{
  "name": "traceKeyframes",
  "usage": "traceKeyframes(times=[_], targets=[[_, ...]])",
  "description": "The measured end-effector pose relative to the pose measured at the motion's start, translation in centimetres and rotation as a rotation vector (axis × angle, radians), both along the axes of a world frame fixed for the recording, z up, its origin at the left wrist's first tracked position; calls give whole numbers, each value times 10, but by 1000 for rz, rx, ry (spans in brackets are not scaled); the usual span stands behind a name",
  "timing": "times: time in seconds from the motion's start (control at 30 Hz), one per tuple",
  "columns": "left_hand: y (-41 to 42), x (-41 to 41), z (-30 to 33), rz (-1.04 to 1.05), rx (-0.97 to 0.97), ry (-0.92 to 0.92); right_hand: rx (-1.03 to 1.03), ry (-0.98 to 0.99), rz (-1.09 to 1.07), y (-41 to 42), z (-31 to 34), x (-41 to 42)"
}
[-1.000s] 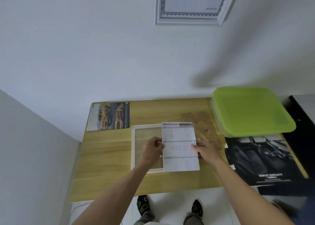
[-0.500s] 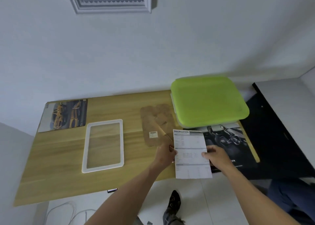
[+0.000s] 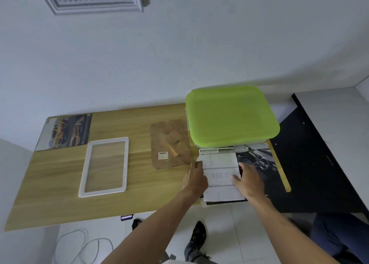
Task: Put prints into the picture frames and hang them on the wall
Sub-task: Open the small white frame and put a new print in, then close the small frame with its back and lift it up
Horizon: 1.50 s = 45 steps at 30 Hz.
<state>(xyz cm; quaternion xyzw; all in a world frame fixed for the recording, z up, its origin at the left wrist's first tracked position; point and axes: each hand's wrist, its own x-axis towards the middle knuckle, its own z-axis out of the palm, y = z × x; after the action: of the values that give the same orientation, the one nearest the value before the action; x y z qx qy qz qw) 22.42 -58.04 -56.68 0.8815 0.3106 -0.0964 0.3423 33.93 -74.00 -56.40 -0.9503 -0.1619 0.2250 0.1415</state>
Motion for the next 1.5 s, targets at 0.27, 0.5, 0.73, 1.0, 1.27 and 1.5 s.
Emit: traceKeyframes(times=[0.27,0.5,0.73,1.0,1.27,1.5], targets=[[-8,-11,-13,-366,243,42,-51,-90,162,-1,-9,-5],[-3,-10,-14,-366,231,2,-71,-110,186,1,-5,-5],[42,-26,0,-226,208,-160,46,-183,352,44,6,-20],[150,-93,19,-8,264,-99,187,-142,463,154,23,-63],[271,-176,30,180,324,-20,235,-114,591,284,35,-117],[359,-226,29,215,348,-6,236,-108,682,385,37,-161]])
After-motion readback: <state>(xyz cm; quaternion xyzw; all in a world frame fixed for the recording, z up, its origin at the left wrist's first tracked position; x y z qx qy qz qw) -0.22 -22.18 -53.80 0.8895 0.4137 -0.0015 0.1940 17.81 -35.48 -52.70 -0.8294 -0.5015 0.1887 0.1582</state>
